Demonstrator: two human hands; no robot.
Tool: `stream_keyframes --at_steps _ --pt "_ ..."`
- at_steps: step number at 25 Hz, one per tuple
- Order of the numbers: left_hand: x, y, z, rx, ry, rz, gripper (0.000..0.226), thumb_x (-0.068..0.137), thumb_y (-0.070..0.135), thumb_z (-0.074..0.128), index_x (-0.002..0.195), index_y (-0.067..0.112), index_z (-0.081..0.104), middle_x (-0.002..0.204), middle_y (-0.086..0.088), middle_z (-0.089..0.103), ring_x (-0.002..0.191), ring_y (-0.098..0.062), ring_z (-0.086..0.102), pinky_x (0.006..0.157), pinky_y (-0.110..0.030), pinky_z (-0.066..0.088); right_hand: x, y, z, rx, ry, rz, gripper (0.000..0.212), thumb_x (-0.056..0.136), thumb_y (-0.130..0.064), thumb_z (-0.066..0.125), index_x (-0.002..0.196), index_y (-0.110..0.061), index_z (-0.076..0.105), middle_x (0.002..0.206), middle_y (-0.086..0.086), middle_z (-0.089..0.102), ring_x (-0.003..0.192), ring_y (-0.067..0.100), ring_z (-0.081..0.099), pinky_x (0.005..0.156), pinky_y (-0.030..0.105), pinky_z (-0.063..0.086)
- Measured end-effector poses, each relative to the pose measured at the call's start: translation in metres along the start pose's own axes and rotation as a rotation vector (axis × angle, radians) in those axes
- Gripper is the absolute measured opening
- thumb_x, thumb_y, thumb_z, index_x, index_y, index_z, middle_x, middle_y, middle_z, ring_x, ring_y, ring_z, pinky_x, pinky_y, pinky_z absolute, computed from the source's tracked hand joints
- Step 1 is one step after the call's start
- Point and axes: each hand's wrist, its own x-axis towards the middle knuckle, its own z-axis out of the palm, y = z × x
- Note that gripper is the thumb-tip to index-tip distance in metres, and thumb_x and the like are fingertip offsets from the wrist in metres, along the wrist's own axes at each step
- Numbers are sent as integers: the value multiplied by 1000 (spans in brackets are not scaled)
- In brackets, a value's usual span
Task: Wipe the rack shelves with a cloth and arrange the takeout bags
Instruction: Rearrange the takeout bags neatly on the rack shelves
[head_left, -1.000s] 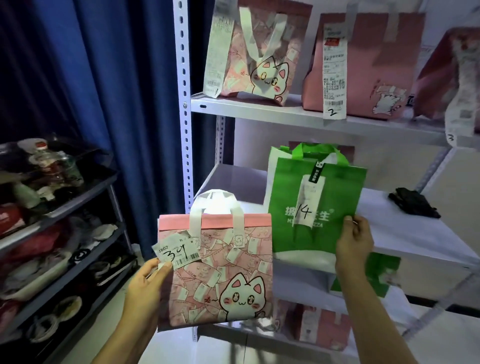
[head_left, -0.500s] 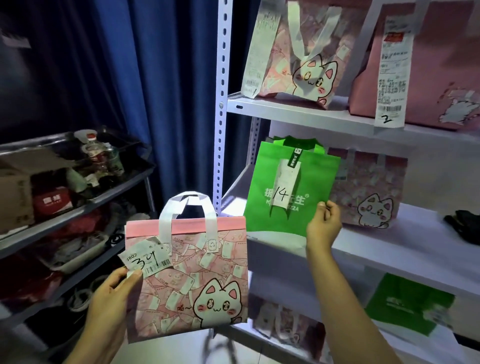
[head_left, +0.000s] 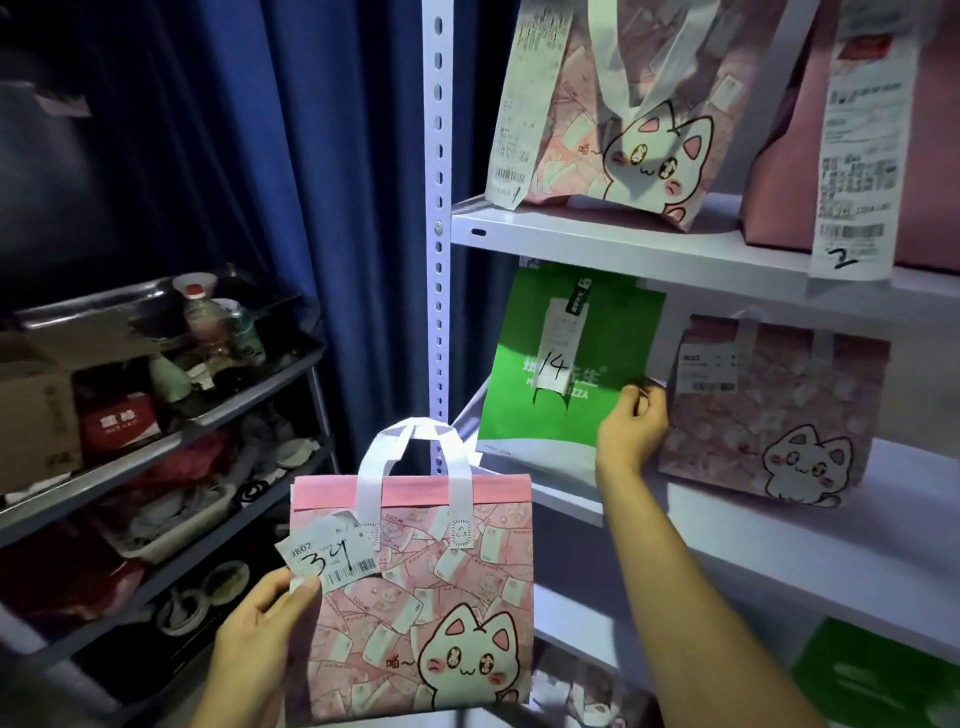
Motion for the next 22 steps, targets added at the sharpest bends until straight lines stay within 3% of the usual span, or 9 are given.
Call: stream_keyframes --at_steps 2,5,9,12,17,22 --pt "9 -1 10 -5 -19 -5 10 90 10 67 96 14 75 96 -14 78 78 -17 73 69 -31 59 12 6 11 13 17 -5 23 94 9 47 110 10 64 96 16 65 87 22 57 67 9 42" --pt "18 -9 20 -16 -21 -4 12 90 10 66 99 12 74 99 -17 77 84 -23 73 84 -41 56 25 15 28 36 24 74 34 90 16 42 115 7 64 101 14 63 95 22 56 80 16 43" --pt "25 -14 29 -56 -11 -21 12 92 5 63 95 10 74 94 -17 77 76 -18 74 63 -26 59 41 18 46 370 73 283 27 94 15 41 104 1 62 87 3 62 80 12 59 74 14 49" --pt "30 -16 32 -53 -12 -28 13 91 5 64 96 11 74 94 -16 77 75 -18 74 61 -25 59 43 16 48 431 72 315 26 95 9 47 87 -9 65 79 0 62 77 11 57 69 14 49" --pt "37 -18 36 -49 -39 -62 14 89 7 67 95 16 76 93 -12 78 77 -17 74 65 -27 59 33 21 31 86 -133 164 30 92 8 55 98 -19 64 88 -5 65 82 12 61 66 5 45" --pt "24 -13 42 -97 -91 -69 9 90 2 65 97 4 70 76 -2 77 59 -5 68 51 -13 51 23 17 6 -145 -249 77 23 95 0 58 115 -1 68 96 3 68 88 19 62 59 0 42"
